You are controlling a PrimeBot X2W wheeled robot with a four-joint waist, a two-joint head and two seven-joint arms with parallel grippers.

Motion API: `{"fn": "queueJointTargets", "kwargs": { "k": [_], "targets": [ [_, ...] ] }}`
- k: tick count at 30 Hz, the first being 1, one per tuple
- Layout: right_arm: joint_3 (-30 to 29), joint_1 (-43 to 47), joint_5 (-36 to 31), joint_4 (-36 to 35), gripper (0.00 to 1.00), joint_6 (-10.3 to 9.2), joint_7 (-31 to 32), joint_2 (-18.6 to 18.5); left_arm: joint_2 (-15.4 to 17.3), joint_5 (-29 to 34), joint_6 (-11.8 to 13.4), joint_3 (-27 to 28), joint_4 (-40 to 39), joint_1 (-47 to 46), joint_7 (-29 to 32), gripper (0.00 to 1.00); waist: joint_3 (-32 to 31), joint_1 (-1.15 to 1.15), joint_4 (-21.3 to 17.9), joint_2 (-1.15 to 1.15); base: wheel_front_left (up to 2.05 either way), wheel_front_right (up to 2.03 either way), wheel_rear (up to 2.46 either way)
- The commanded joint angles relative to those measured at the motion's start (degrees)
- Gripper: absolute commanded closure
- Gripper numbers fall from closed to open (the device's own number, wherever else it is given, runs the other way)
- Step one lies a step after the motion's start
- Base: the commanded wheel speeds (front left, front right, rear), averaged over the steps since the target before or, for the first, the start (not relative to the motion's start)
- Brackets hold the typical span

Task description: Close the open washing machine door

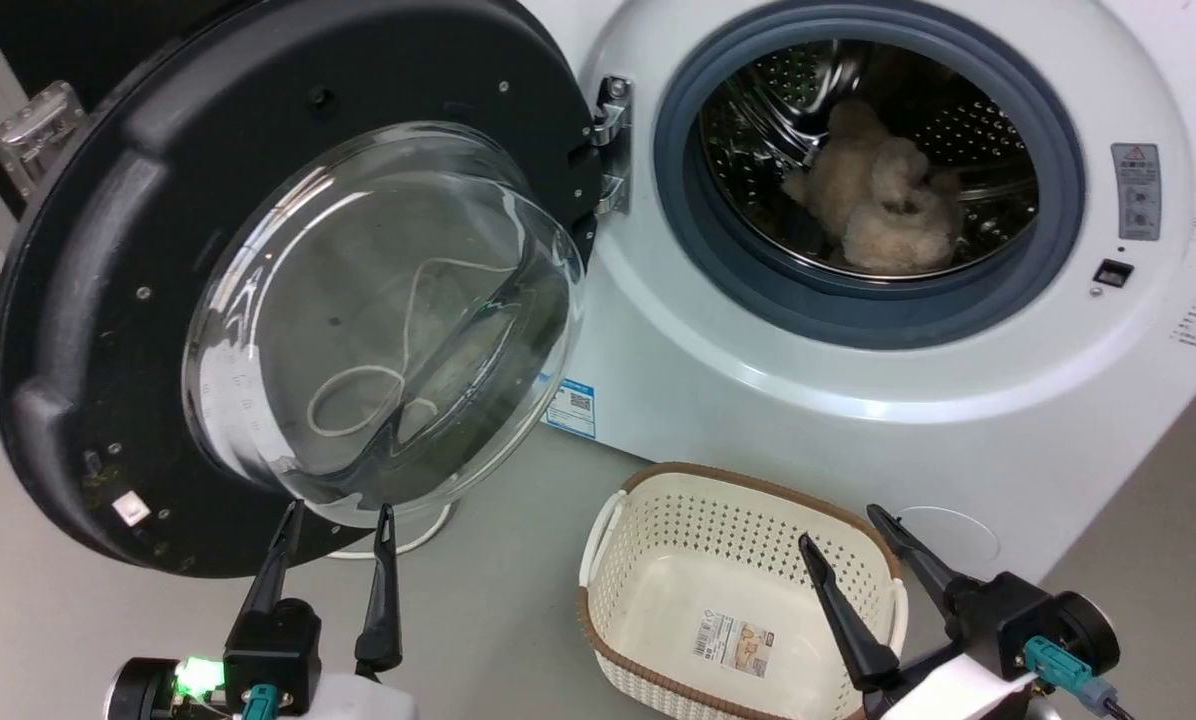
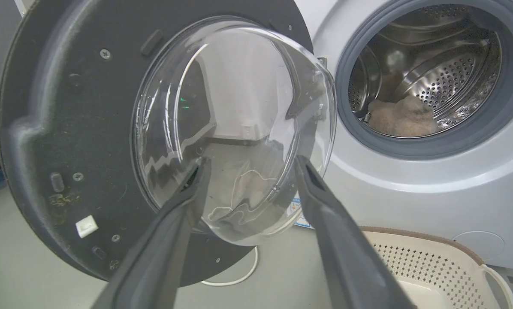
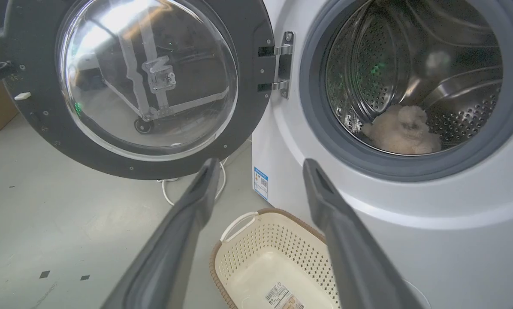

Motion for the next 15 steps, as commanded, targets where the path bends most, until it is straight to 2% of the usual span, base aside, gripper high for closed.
{"fn": "queueJointTargets", "kwargs": {
  "k": [1,15],
  "targets": [
    [0.6,-0.1,0.5,0.4,0.00,0.03,-0.8,-0.4,0.4,-0.3,0.5,-0.3,-0.1,0.9,-0.8,0.00,-0.1,0.00,0.5,0.00,0.00,0.00,0.00],
    [3.2,-0.4,1.8,1.5,0.00,0.04,-2.7,-1.2,1.0,-1.0,2.1,-1.1,-1.0,1.9,-2.7,0.00,0.0,0.00,4.5,0.00,0.00,0.00,0.00]
  ]
}}
